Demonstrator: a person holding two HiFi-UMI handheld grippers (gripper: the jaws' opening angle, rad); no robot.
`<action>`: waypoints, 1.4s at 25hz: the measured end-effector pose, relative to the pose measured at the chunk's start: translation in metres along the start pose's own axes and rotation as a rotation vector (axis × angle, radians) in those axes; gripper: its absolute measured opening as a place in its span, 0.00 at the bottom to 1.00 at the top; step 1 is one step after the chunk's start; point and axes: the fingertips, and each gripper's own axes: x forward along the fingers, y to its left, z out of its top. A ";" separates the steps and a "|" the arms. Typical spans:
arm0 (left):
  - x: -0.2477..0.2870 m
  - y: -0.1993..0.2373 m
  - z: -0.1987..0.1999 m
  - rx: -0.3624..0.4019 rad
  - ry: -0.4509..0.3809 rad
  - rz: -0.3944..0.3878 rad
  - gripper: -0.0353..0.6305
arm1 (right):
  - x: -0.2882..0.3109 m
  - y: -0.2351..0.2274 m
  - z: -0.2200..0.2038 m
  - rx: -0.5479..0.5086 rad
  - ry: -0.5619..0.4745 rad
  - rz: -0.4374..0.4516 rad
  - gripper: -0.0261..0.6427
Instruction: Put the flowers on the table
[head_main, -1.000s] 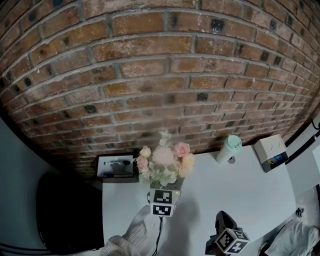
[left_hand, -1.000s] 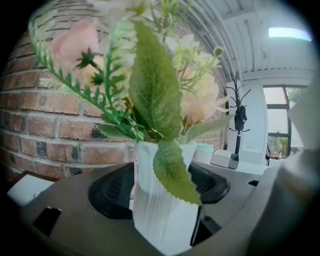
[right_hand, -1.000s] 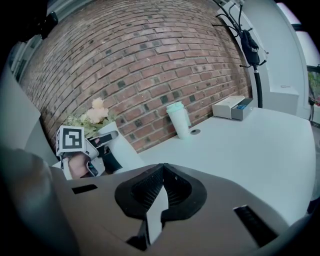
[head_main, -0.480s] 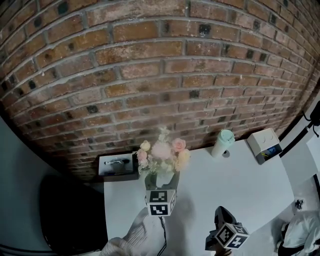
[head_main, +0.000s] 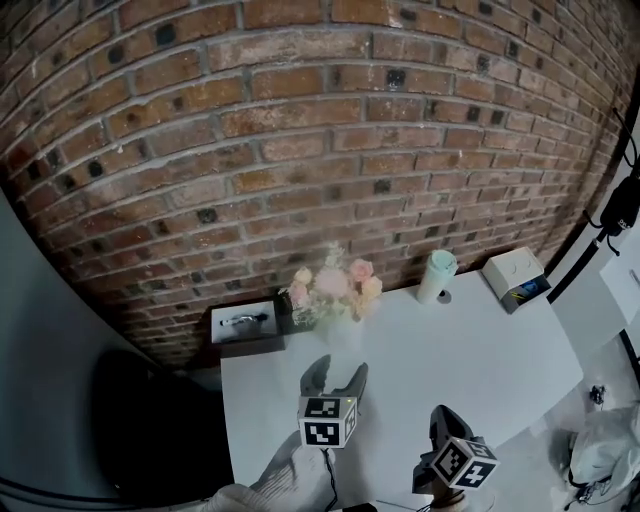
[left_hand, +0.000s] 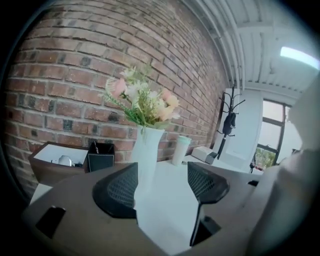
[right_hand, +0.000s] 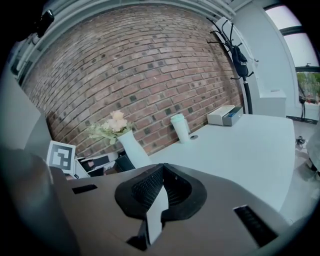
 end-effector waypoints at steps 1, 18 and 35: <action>-0.008 -0.005 0.000 -0.002 0.000 -0.016 0.53 | -0.007 0.002 -0.002 0.001 -0.005 -0.003 0.07; -0.137 -0.037 0.014 0.039 -0.052 -0.061 0.09 | -0.072 0.089 -0.030 -0.064 -0.057 0.072 0.07; -0.179 -0.056 -0.008 0.025 -0.015 -0.090 0.07 | -0.086 0.126 -0.026 -0.164 -0.096 0.154 0.07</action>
